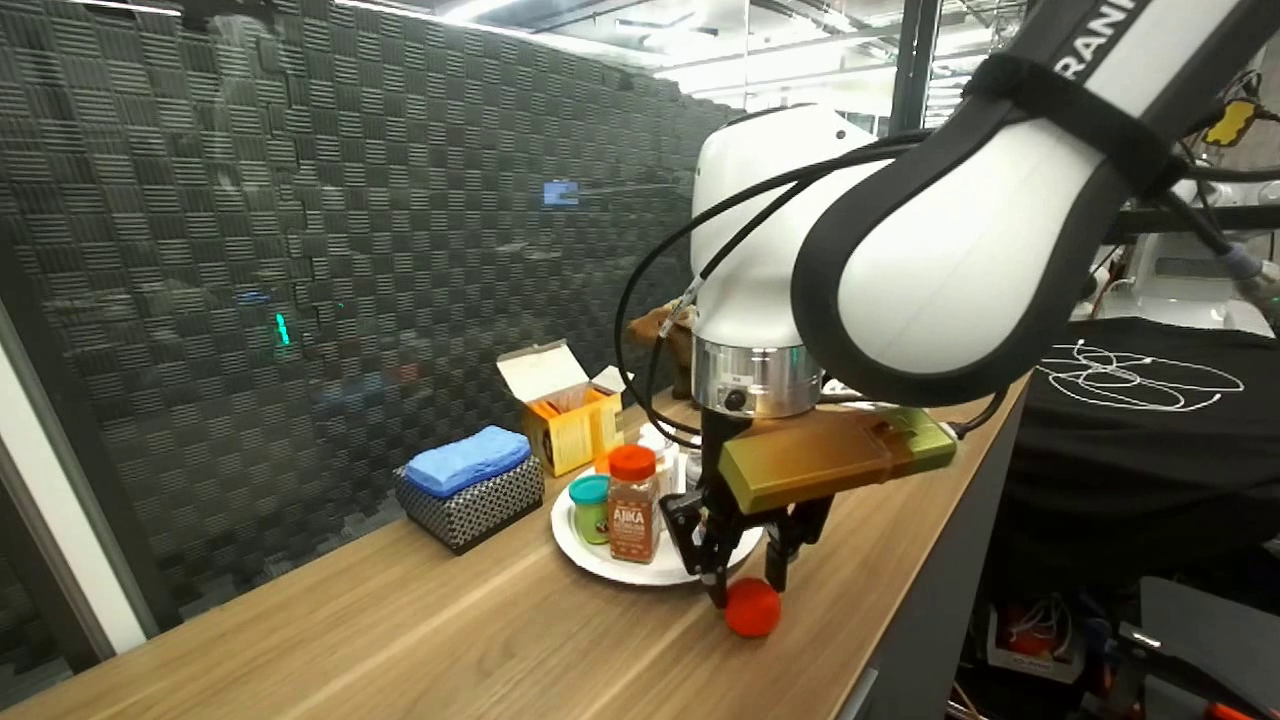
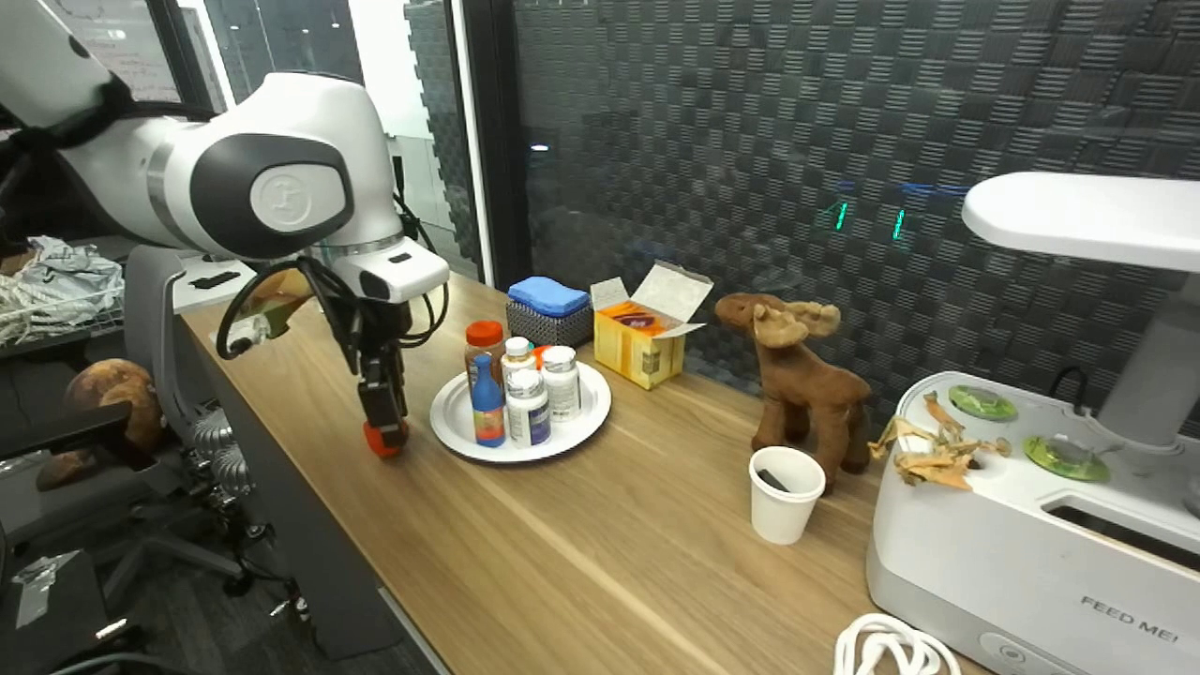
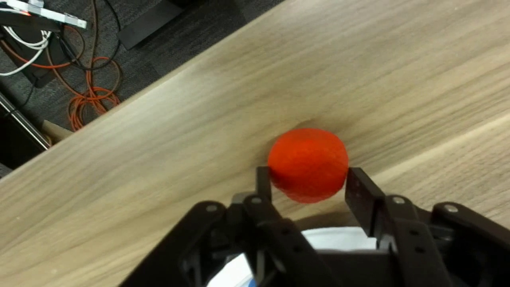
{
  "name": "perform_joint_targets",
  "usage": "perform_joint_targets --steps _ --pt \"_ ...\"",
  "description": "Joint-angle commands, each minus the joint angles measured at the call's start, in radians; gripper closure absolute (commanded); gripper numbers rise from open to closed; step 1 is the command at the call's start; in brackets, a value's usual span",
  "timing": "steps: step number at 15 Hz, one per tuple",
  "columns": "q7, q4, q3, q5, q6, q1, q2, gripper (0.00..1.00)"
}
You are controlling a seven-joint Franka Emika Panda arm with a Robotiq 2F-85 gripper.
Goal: Put the bottles on the tray
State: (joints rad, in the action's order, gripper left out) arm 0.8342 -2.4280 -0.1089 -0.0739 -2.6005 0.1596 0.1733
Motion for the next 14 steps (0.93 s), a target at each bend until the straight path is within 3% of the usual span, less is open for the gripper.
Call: perform_joint_targets --steps 1,3,4,5,7,10,12,13,14 --pt "-0.006 -0.049 0.006 0.027 -0.001 0.015 -0.054 0.14" --pt "-0.009 -0.057 0.002 0.031 0.000 0.016 -0.058 0.00" --pt "-0.013 -0.059 0.000 0.037 0.000 0.016 -0.058 0.00" --pt "-0.020 -0.060 -0.004 0.050 -0.003 0.015 -0.056 0.30" --pt "-0.026 -0.056 -0.007 0.064 -0.003 0.015 -0.053 0.28" --pt "-0.023 -0.044 -0.005 0.055 -0.002 0.020 -0.042 0.50" --pt "-0.013 -0.033 0.002 0.035 -0.002 0.023 -0.034 0.59" --pt "-0.008 -0.028 0.005 0.030 -0.001 0.022 -0.033 0.74" --pt "-0.004 -0.024 0.007 0.026 -0.001 0.022 -0.034 0.76"
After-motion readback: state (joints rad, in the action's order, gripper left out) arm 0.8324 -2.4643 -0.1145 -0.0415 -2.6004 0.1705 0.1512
